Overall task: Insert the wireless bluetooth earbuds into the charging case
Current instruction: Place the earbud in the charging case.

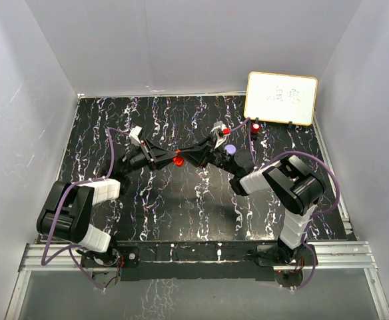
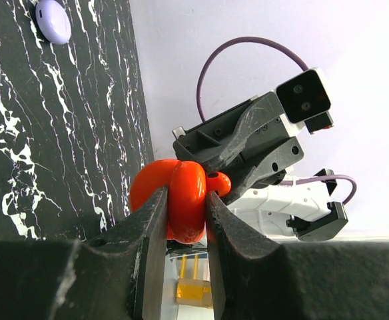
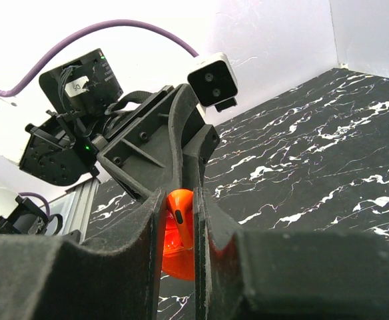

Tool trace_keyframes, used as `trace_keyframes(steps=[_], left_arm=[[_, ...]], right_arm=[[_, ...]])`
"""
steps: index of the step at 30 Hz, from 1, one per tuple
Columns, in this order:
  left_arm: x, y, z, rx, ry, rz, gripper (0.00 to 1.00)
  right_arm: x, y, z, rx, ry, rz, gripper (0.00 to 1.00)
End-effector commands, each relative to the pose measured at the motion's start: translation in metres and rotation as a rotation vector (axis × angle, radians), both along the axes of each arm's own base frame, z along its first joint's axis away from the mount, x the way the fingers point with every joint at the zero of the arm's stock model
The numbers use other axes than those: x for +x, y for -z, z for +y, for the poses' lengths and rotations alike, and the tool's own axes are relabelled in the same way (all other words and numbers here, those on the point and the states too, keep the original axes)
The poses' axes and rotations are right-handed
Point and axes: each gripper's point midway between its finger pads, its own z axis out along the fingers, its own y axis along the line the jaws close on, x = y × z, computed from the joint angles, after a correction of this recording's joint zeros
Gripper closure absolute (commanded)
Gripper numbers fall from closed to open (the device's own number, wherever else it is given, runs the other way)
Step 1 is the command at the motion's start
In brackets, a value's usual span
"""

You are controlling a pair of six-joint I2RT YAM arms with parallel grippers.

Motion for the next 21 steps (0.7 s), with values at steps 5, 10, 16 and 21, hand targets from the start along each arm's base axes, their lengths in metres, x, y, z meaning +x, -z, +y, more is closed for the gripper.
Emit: trace_keyframes(steps=[5,10,16,21], left_arm=[[0.002,-0.005,-0.002,-0.045,-0.002,-0.019,1.00],[0.005,-0.011,-0.002,-0.053,-0.014,-0.029,1.00],[0.006,-0.014,-0.002,-0.053,-0.023,-0.021,1.00],[0.005,-0.015,-0.001,-0.061,-0.026,-0.014,1.00]], right_arm=[[-0.020,-0.080,-0.019,0.207,0.036,-0.335,1.00],[-0.020,-0.077,-0.019,0.192,0.044,-0.357,1.00],[-0.019,-0.077,-0.019,0.181,0.060,-0.387,1.00],[-0.018,-0.082,-0.019,0.190,0.064,-0.397,1.00]])
